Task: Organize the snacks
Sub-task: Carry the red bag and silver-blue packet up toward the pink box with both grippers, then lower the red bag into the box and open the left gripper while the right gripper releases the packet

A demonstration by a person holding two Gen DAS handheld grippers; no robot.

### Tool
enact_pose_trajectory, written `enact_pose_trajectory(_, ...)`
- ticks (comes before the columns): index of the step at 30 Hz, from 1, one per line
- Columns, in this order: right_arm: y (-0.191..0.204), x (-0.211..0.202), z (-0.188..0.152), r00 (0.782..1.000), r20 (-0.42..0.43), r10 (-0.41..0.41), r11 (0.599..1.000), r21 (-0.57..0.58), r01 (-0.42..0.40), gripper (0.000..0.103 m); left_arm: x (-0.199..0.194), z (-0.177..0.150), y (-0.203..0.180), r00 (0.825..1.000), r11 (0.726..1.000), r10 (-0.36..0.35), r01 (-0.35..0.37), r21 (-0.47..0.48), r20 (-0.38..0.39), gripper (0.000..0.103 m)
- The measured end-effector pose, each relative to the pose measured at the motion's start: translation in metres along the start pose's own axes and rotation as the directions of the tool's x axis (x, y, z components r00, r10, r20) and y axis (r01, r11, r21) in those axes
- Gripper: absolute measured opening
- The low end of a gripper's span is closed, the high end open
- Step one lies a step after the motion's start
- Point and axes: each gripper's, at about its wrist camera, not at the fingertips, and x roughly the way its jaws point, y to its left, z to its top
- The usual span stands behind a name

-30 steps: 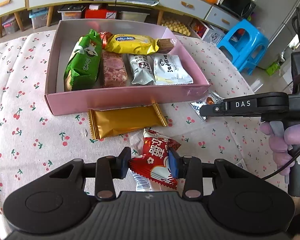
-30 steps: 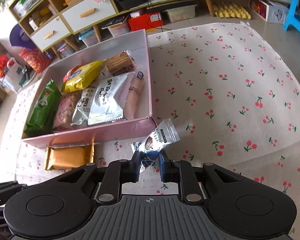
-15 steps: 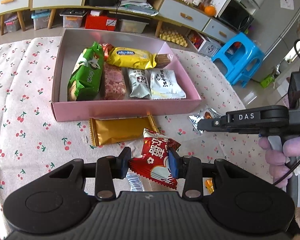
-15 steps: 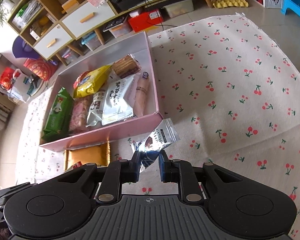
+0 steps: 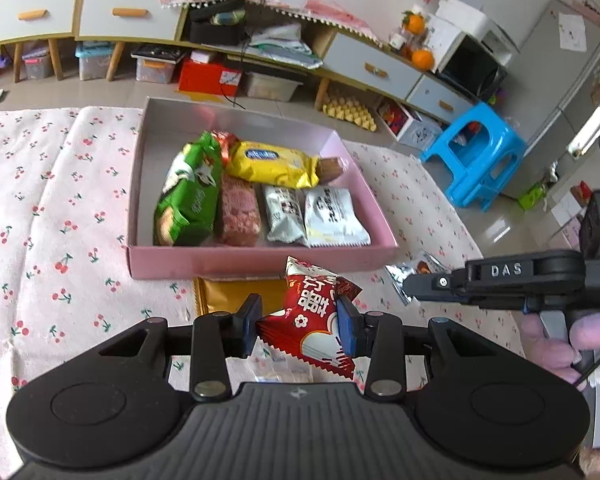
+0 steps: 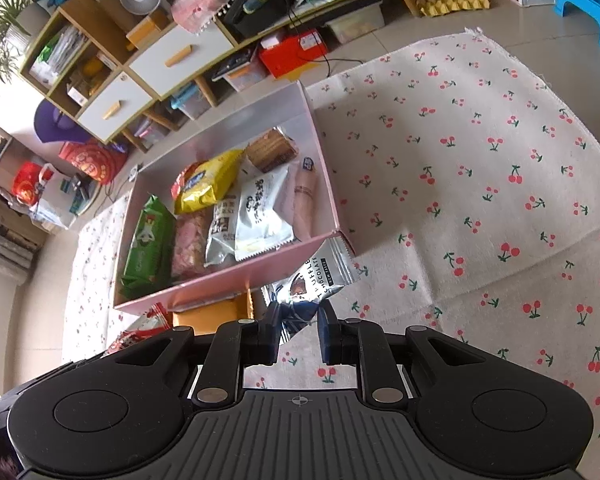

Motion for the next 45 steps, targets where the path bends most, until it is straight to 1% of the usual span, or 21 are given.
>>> enact_pose_trajectory(10, 0.011, 0.004, 0.008, 0.999, 0.047, 0.002, 1.000, -0.006, -0.002, 0.018, 0.008, 0.016, 0.015, 0.996, 0.995, 0.070, -0.065, -0.069, 0.061, 0.036)
enact_pose_trajectory(18, 0.020, 0.011, 0.013, 0.997, 0.075, 0.015, 1.000, -0.020, -0.014, 0.018, 0.022, 0.025, 0.022, 0.992, 0.992, 0.097, -0.089, -0.091, 0.086, 0.036)
enact_pose_trajectory(22, 0.024, 0.016, 0.015, 0.996, 0.084, 0.024, 0.999, -0.030, -0.021, 0.018, 0.029, 0.026, 0.027, 0.989, 0.987, 0.122, -0.112, -0.118, 0.081, 0.036)
enact_pose_trajectory(26, 0.029, 0.021, 0.016, 0.994, 0.105, 0.026, 0.998, -0.054, -0.021, 0.018, 0.033, 0.027, 0.031, 0.977, 0.977, 0.191, -0.180, -0.114, 0.093, 0.036)
enact_pose_trajectory(30, 0.031, 0.027, 0.018, 0.993, 0.112, 0.037, 0.997, -0.070, -0.029, 0.018, 0.034, 0.028, 0.035, 0.963, 0.967, 0.245, -0.233, -0.104, 0.115, 0.036)
enact_pose_trajectory(33, 0.033, 0.032, 0.018, 0.992, 0.115, 0.047, 0.996, -0.077, -0.039, 0.019, 0.034, 0.027, 0.034, 0.958, 0.965, 0.257, -0.249, -0.079, 0.128, 0.036)
enact_pose_trajectory(38, 0.037, 0.035, 0.018, 0.989, 0.128, 0.077, 0.994, -0.081, -0.067, 0.019, 0.038, 0.023, 0.027, 0.943, 0.955, 0.293, -0.297, 0.000, 0.158, 0.037)
enact_pose_trajectory(41, 0.040, 0.037, 0.018, 0.987, 0.134, 0.087, 0.993, -0.087, -0.076, 0.019, 0.038, 0.022, 0.027, 0.942, 0.954, 0.294, -0.301, 0.015, 0.160, 0.038)
enact_pose_trajectory(43, 0.041, 0.037, 0.018, 0.987, 0.134, 0.089, 0.993, -0.087, -0.078, 0.023, 0.036, 0.022, 0.026, 0.944, 0.956, 0.287, -0.294, 0.015, 0.164, 0.039)
enact_pose_trajectory(44, 0.041, 0.037, 0.018, 0.987, 0.135, 0.087, 0.993, -0.085, -0.076, 0.023, 0.035, 0.022, 0.026, 0.943, 0.956, 0.286, -0.293, 0.016, 0.169, 0.039)
enact_pose_trajectory(45, 0.040, 0.036, 0.018, 0.987, 0.137, 0.087, 0.994, -0.083, -0.077, 0.023, 0.034, 0.022, 0.025, 0.944, 0.957, 0.284, -0.291, 0.017, 0.171, 0.042)
